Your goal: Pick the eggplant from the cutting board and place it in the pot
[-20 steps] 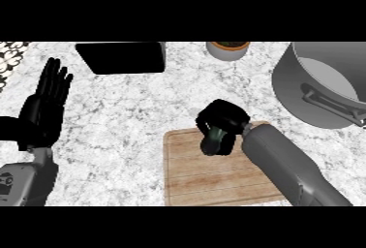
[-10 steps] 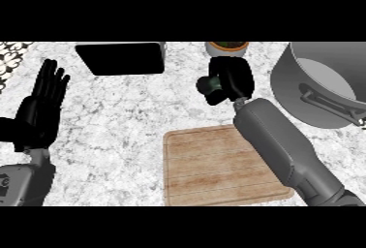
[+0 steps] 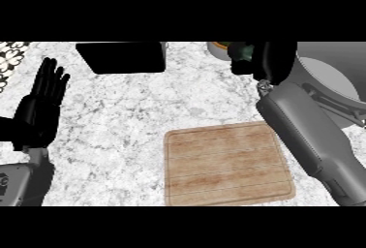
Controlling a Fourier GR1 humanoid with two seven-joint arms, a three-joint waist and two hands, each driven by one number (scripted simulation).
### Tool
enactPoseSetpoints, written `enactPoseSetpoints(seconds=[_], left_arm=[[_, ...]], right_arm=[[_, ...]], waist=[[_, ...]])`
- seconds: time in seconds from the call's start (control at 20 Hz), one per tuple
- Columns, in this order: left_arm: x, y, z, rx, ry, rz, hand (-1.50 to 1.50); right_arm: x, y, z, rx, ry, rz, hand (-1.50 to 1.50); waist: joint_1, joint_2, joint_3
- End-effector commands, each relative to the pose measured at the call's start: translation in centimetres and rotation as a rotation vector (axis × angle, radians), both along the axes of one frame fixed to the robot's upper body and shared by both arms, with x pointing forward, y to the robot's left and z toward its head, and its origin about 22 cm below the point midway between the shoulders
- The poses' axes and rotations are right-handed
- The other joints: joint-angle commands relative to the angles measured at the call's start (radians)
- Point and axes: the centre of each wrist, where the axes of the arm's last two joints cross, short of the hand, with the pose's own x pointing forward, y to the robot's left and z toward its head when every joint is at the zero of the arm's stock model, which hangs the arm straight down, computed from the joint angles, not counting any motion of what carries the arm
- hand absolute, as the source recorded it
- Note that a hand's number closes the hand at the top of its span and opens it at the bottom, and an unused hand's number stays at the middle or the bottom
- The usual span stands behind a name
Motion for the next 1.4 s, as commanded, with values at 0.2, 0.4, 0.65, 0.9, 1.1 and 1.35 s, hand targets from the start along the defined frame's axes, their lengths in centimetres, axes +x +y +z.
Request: enactPoseSetpoints(seconds=[0.2, 0.4, 0.65, 0.9, 1.1, 1.35], left_arm=[[0.7, 0.2, 0.9, -0.006, -0.007, -0.009, 0.0], [0.4, 0.0, 0.5, -0.009, -0.012, -0.03, 0.0], [0.3, -2.0, 0.4, -0.014, -0.042, -0.03, 0.0], [1.0, 0.2, 1.0, -0.007, -0.015, -0.05, 0.0], [0.7, -1.9, 0.6, 0.003, -0.022, -0.049, 0.0], [1.6, -3.0, 0.9, -0.006, -0.019, -0.078, 0.0]], right_arm=[[-3.5, -10.2, 1.8, 0.002, 0.064, -0.162, 1.5], [-4.1, -17.0, 1.4, 0.008, 0.066, -0.219, 1.5], [-4.7, -23.8, 1.1, 0.032, 0.016, -0.238, 1.5], [-4.2, -24.7, -1.2, 0.057, 0.045, -0.196, 1.5], [-3.9, -28.4, -4.7, 0.03, 0.067, -0.212, 1.5], [-3.5, -31.2, -3.7, 0.042, 0.134, -0.233, 1.5]], waist=[[0.013, 0.011, 0.002], [0.03, 0.016, 0.002], [0.042, 0.019, 0.003], [0.045, 0.019, 0.002], [0.059, 0.024, 0.003], [0.071, 0.03, 0.004]])
